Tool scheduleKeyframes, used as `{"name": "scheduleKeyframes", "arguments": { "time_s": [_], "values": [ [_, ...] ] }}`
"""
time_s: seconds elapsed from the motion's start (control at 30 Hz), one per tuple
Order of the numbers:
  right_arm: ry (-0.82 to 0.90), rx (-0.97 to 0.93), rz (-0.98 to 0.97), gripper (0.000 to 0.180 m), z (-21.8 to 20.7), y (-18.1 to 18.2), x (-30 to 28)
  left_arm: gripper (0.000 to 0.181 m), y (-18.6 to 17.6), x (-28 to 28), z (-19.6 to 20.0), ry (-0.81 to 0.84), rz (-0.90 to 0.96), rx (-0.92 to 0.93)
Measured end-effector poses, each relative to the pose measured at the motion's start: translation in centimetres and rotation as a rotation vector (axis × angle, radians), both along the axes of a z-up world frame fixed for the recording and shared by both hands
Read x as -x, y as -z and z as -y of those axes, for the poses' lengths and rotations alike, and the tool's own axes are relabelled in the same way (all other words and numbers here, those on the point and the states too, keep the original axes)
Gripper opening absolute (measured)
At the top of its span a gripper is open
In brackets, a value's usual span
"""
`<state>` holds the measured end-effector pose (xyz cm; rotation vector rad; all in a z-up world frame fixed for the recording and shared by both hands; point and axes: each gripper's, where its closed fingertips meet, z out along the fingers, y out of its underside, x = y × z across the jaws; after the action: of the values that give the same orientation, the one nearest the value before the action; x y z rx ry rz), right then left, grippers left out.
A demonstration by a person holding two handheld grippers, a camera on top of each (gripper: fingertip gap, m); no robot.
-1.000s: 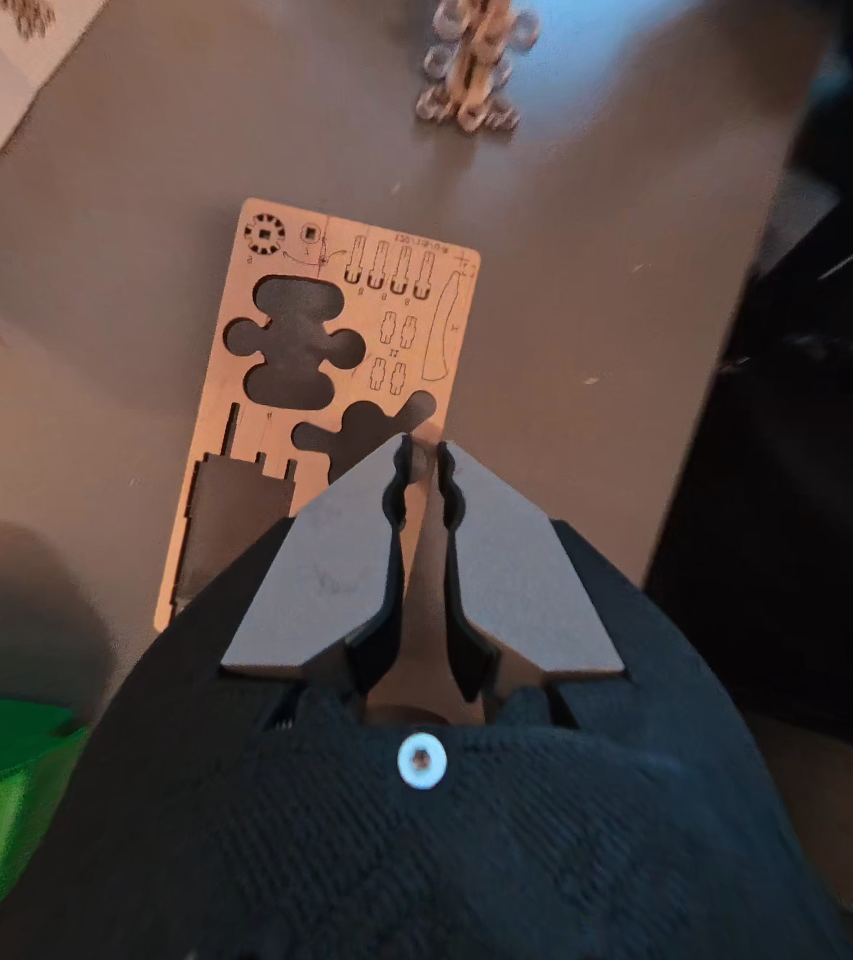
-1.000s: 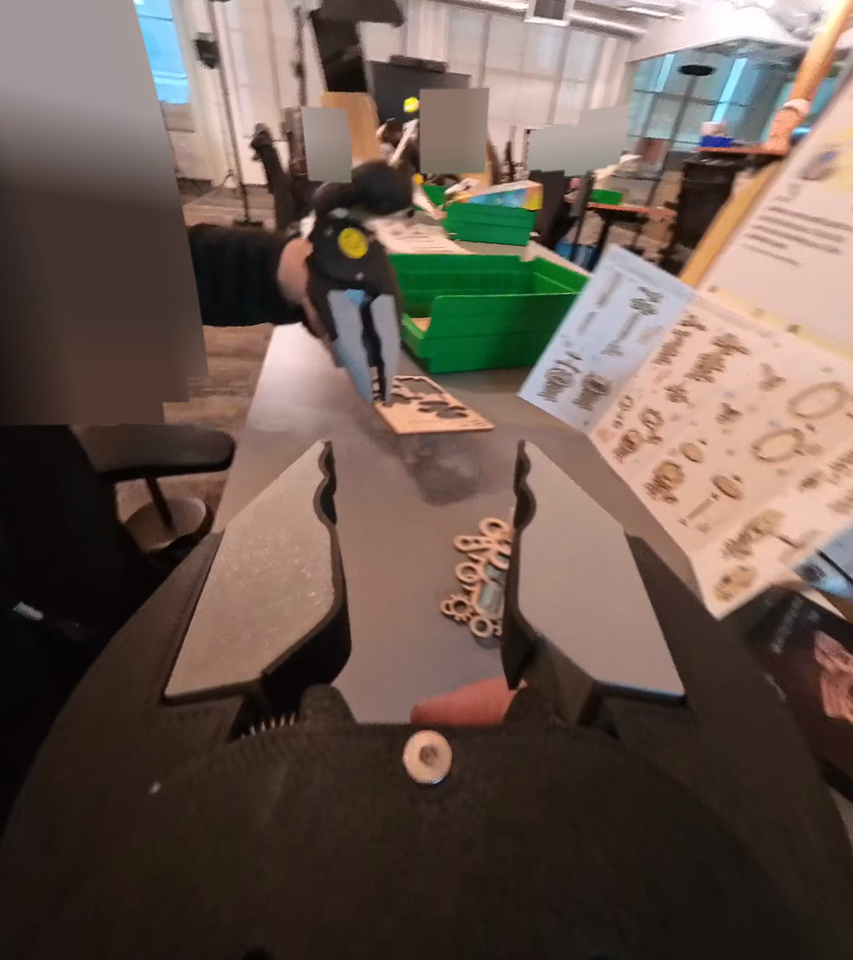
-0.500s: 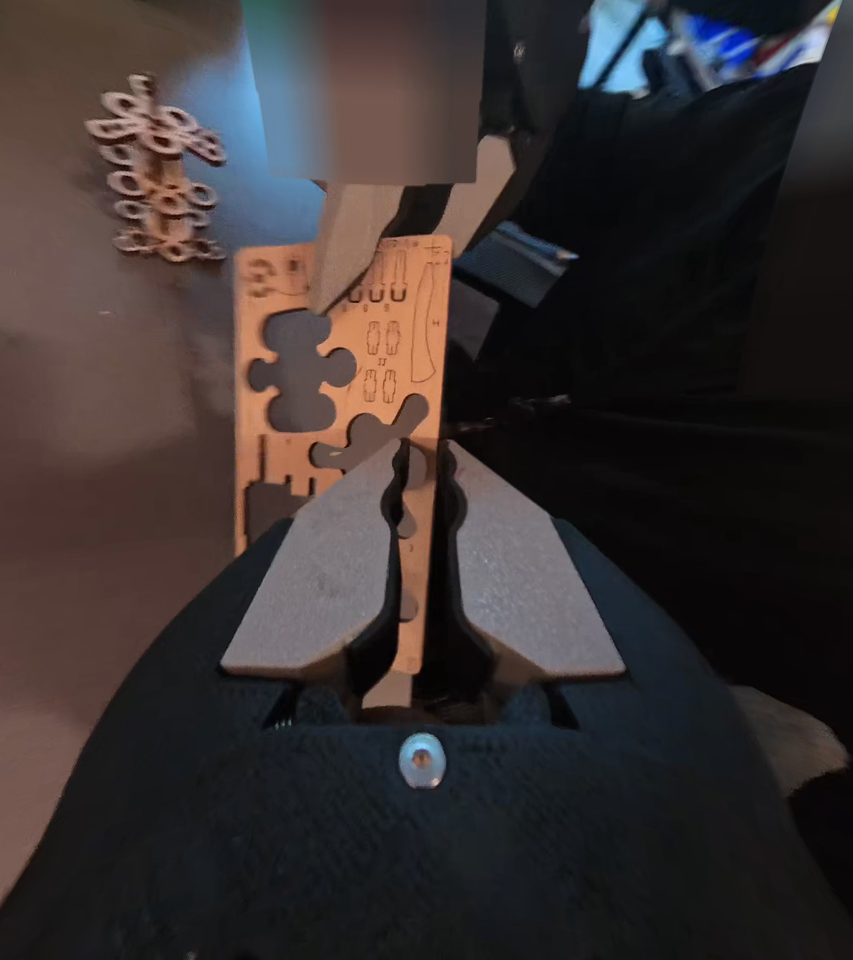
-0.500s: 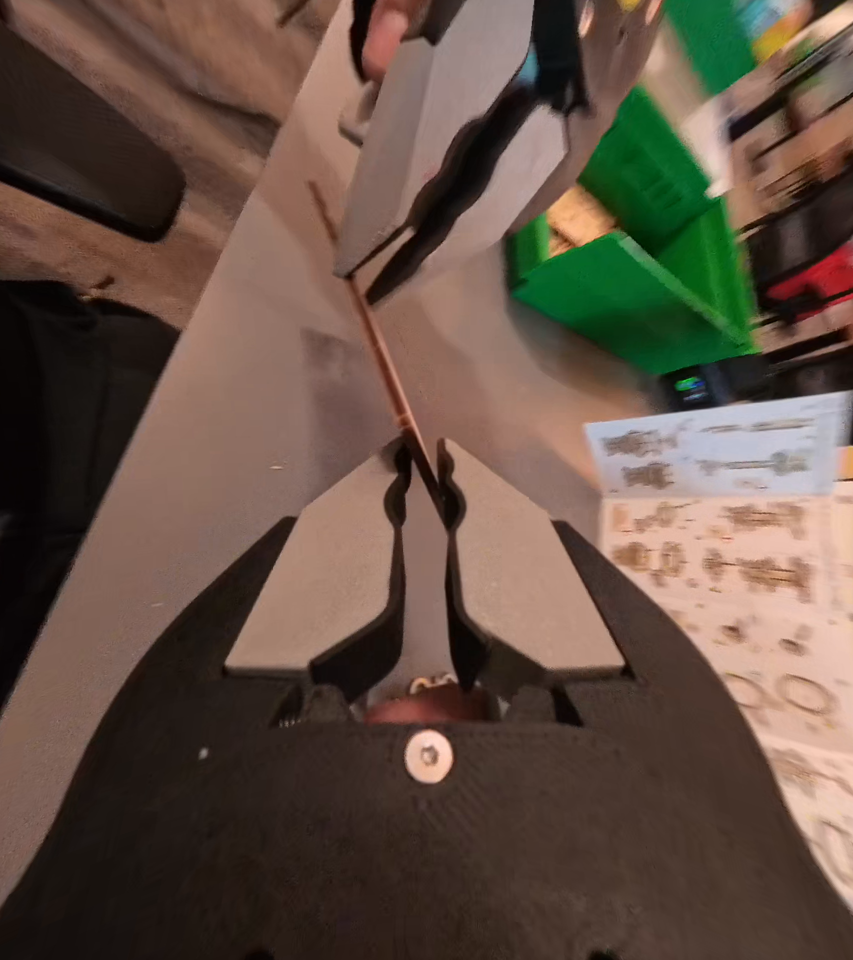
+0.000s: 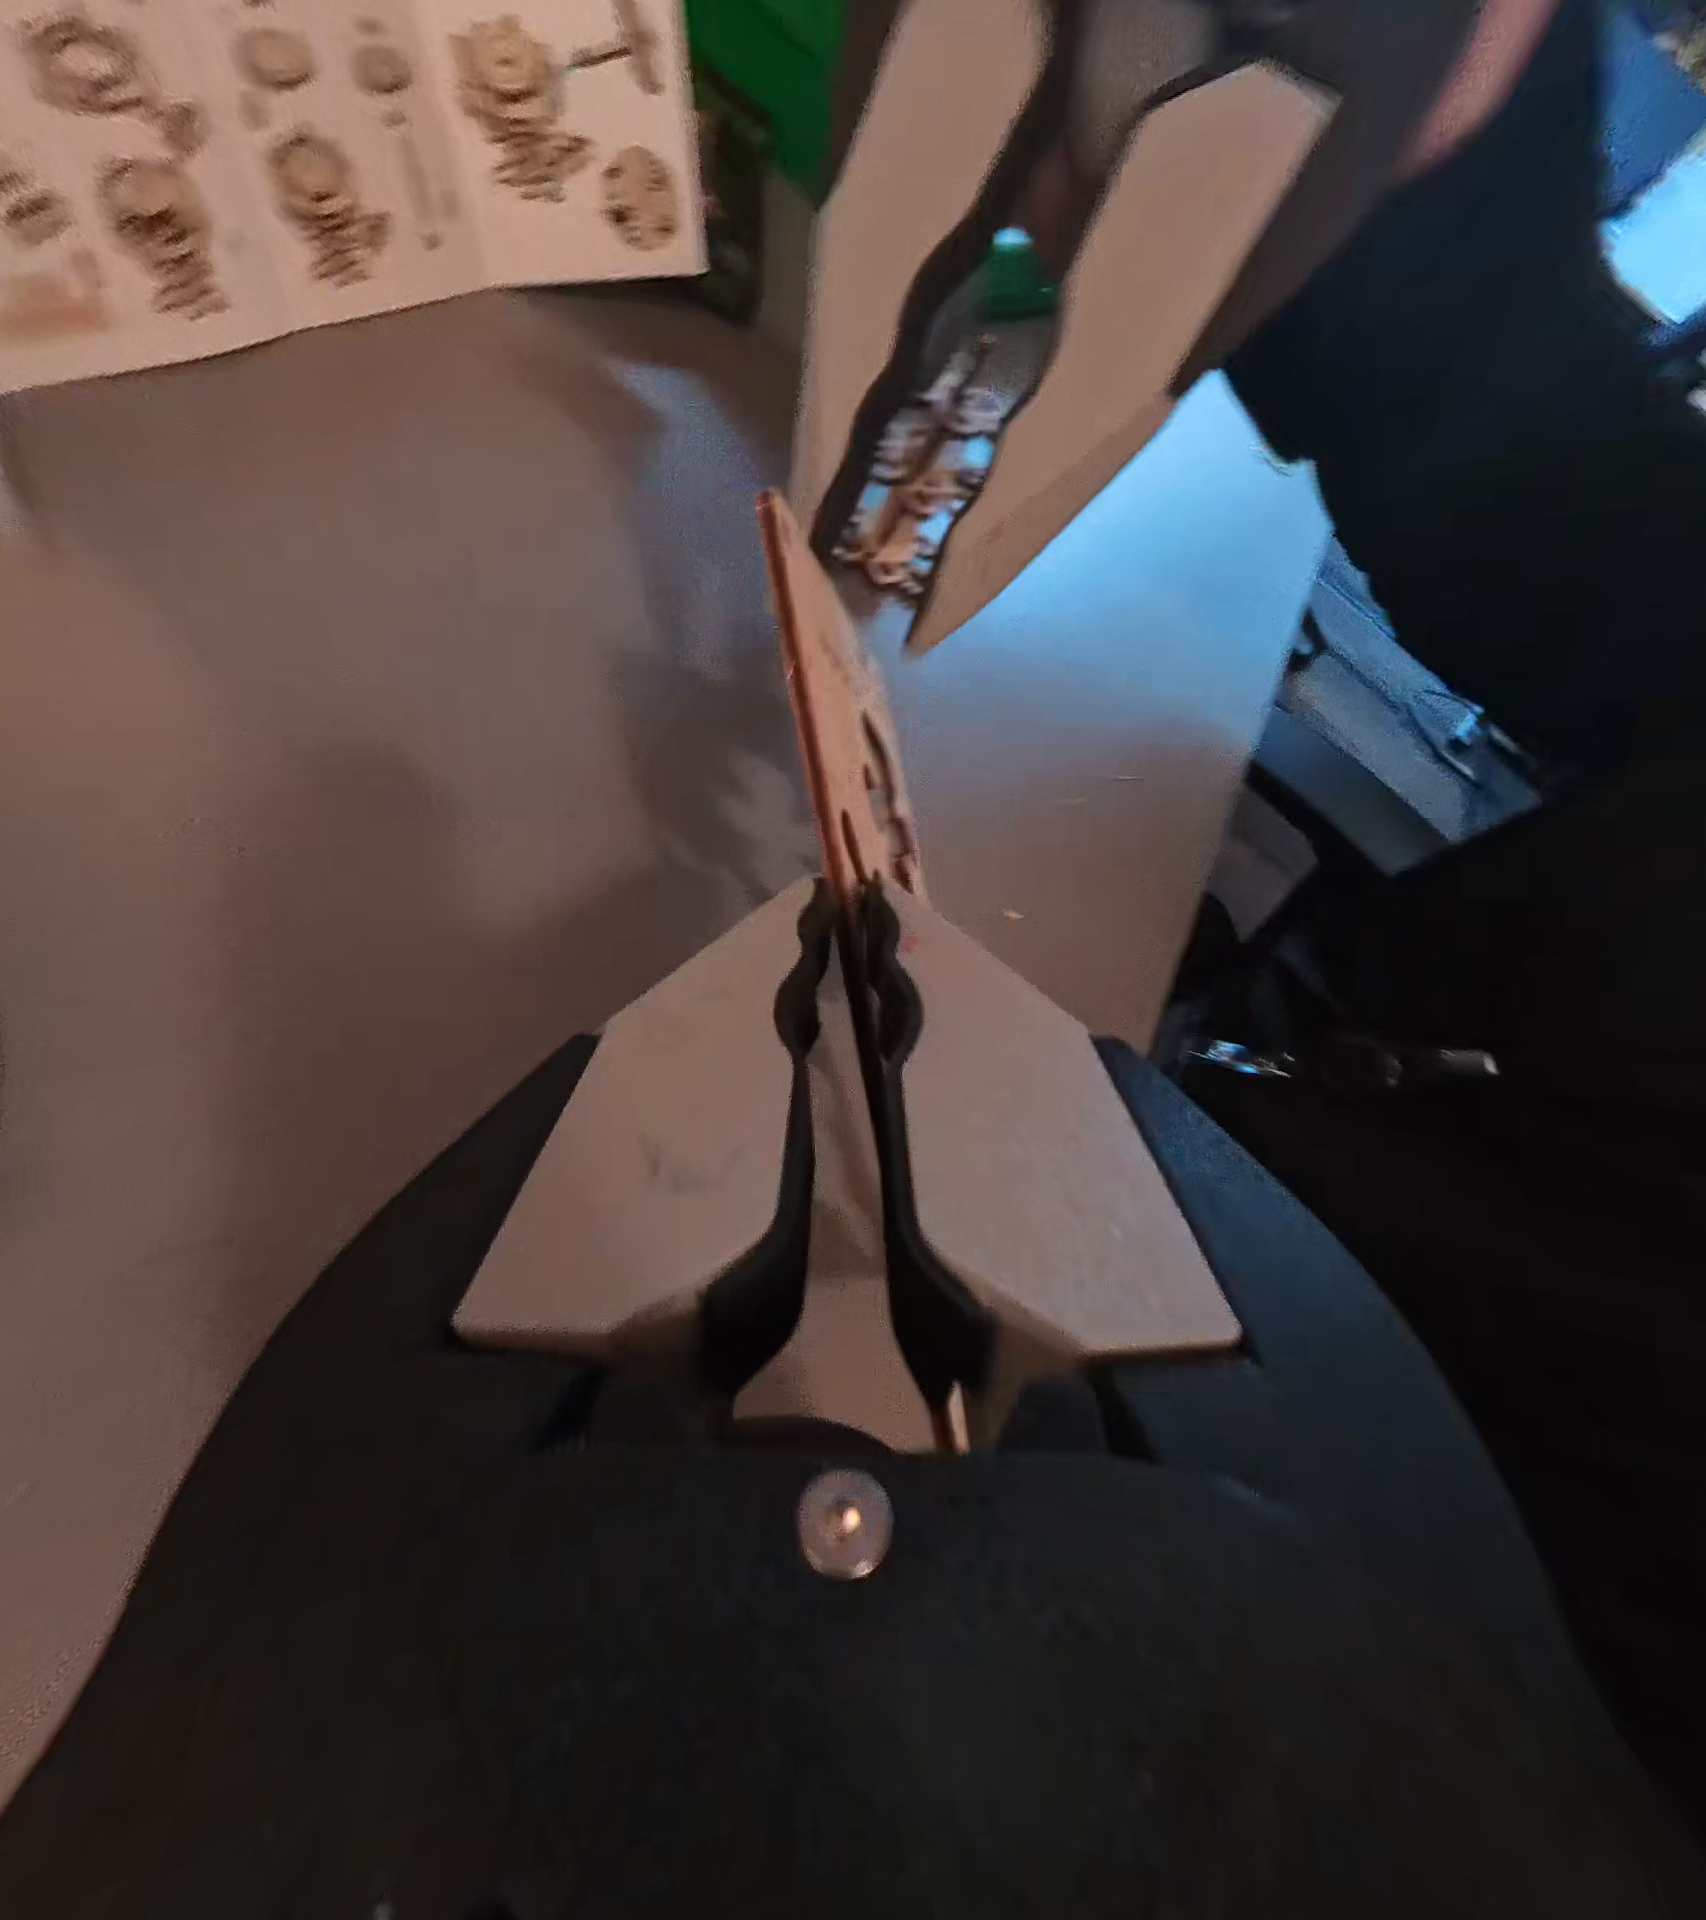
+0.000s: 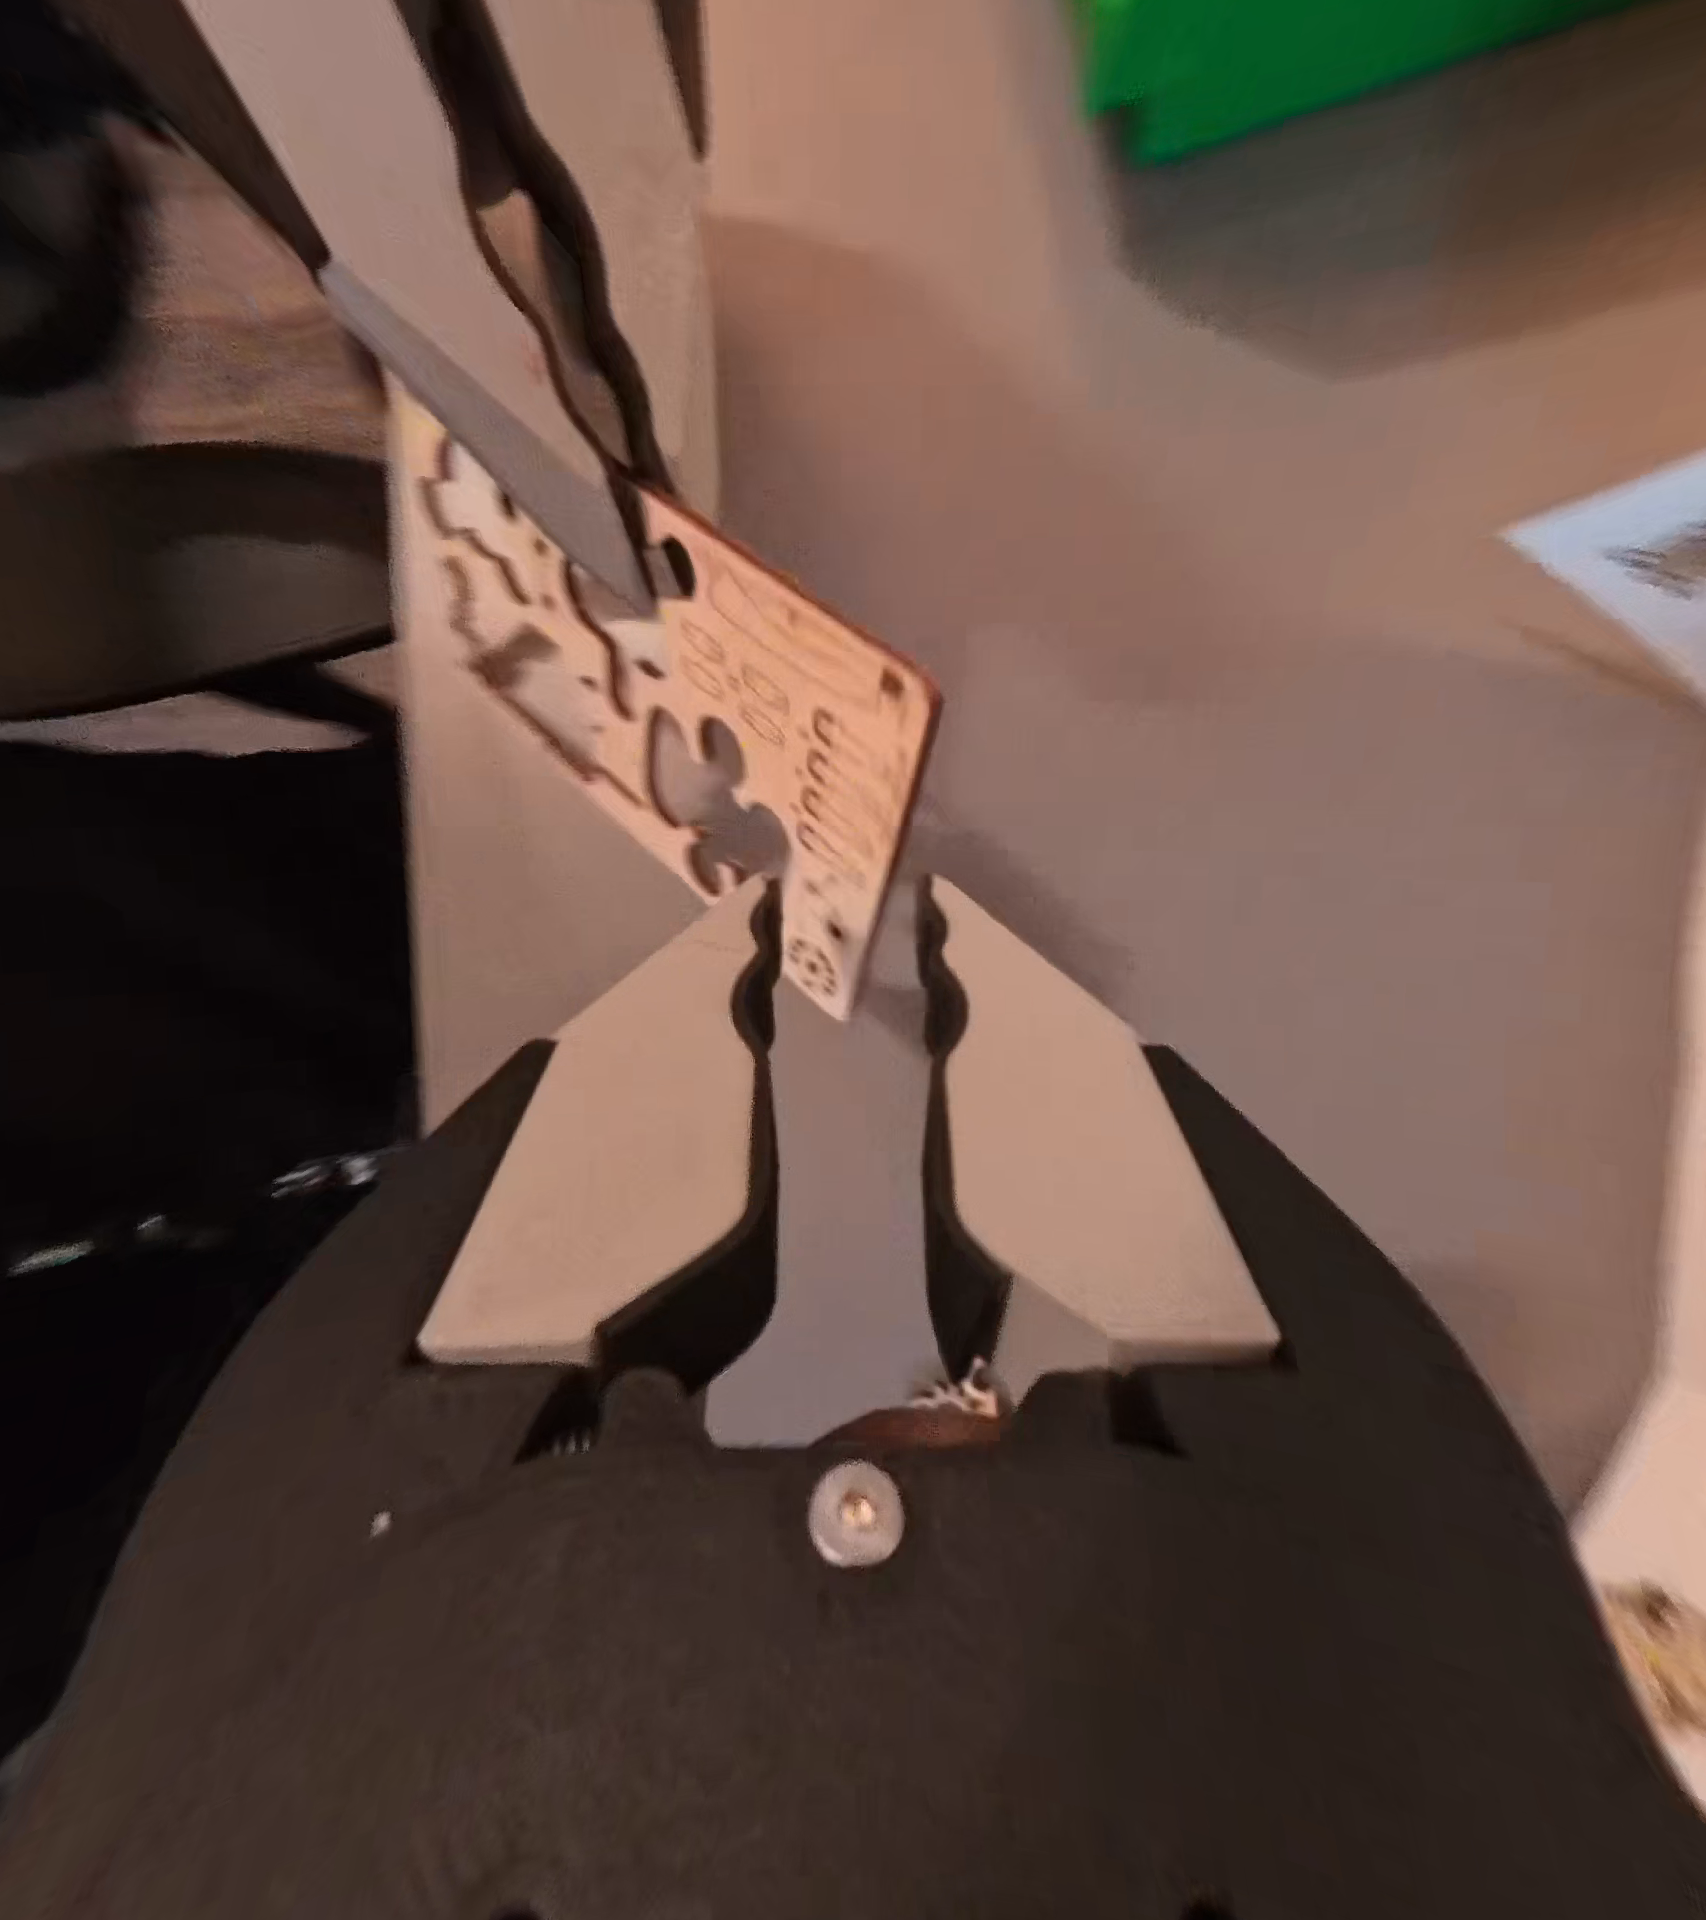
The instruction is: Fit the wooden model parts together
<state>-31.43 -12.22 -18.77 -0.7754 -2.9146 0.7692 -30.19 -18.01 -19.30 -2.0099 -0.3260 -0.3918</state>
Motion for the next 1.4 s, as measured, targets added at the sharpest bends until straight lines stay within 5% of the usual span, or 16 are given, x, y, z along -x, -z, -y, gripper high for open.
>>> {"name": "scheduleKeyframes", "arguments": {
  "time_s": [0.17, 0.3, 0.57, 0.8, 0.97, 1.13, 1.2, 1.3, 1.4],
  "values": [
    [0.137, 0.056, -0.209, 0.028, -1.8, -1.5, -0.1, 0.006, 2.7, 2.7, -0.1, -0.099, 0.074, 0.032],
    [0.216, 0.106, -0.228, 0.029, -3.6, 0.6, -2.3, 0.039, 5.7, 3.2, 0.9, -0.117, 0.037, 0.179],
    [0.169, 0.124, -0.177, 0.031, -4.3, 5.0, -6.8, 0.047, 3.8, 1.0, 5.0, -0.199, -0.249, 0.297],
    [0.151, 0.193, -0.165, 0.032, -3.8, 5.1, -7.7, 0.045, 7.4, -4.3, 1.4, -0.086, -0.399, 0.444],
    [0.131, 0.205, -0.17, 0.033, -4.2, 4.7, -8.8, 0.01, 7.7, -5.8, 2.1, 0.245, -0.407, 0.465],
    [0.123, 0.253, -0.152, 0.034, -3.9, 4.5, -9.5, 0.006, 7.7, -2.8, 5.8, 0.688, -0.701, 0.607],
    [0.118, 0.258, -0.146, 0.035, -3.4, 4.8, -9.4, 0.003, 7.0, -1.0, 6.7, 0.669, -0.713, 0.69],
    [0.119, 0.226, -0.162, 0.045, -2.6, 5.7, -8.4, 0.05, 5.4, 0.4, 7.0, 0.504, -0.698, 0.689],
    [0.13, 0.204, -0.177, 0.057, -1.6, 6.2, -6.6, 0.061, 5.7, 2.7, 9.1, 0.277, -0.738, 0.765]
  ]
}}
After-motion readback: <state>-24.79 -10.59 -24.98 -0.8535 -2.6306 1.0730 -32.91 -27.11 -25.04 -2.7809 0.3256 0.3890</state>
